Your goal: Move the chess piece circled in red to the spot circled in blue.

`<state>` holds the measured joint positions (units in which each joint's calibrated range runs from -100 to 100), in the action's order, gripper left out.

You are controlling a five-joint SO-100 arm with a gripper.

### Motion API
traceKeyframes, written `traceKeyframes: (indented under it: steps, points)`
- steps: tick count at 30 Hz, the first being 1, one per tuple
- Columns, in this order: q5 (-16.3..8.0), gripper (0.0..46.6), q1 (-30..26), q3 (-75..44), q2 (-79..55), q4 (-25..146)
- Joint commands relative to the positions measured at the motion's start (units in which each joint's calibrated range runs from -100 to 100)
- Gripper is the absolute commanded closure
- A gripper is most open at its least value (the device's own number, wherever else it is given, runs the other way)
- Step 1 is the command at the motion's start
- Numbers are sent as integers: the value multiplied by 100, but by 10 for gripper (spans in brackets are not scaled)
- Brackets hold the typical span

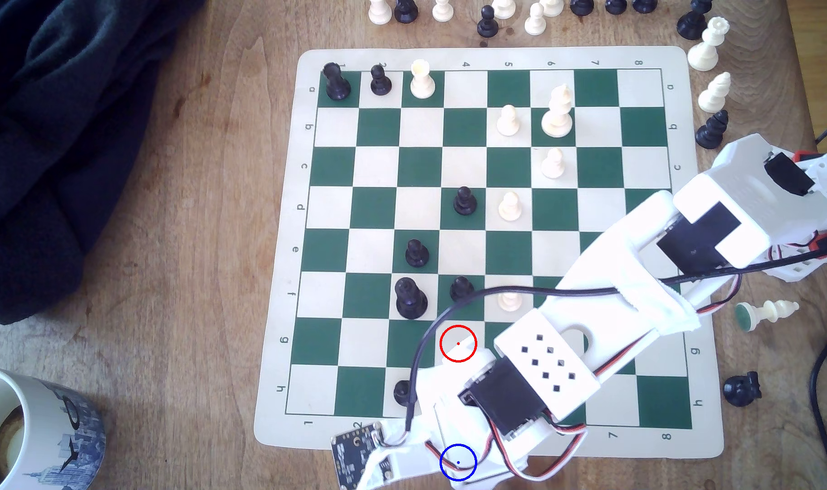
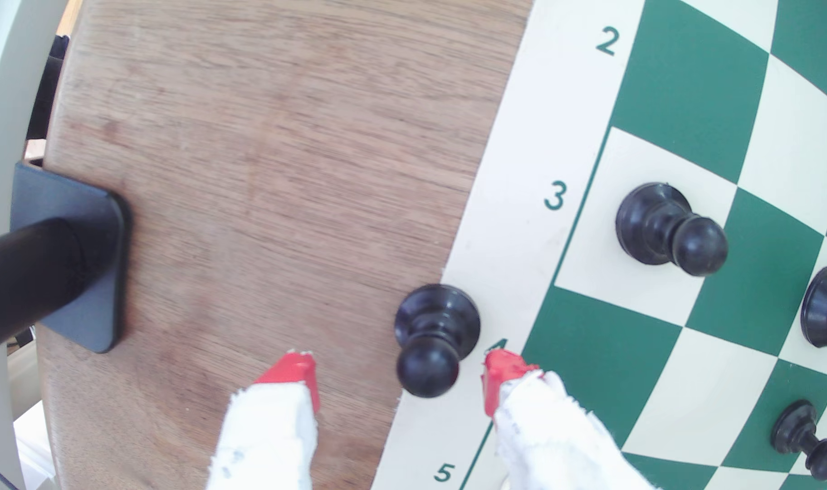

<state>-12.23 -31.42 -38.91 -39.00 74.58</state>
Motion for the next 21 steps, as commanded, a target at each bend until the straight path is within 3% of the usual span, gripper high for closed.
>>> traceKeyframes:
  steps: [1, 10, 14, 16, 21]
  points:
    - [-20, 257, 103, -171, 912, 191]
    - [-49, 270, 142, 1905, 3153, 273]
    - [-49, 270, 142, 3845, 4478, -95]
    - [-49, 350, 173, 5359, 5309, -808]
    - [-49, 379, 697, 7064, 6303, -1897]
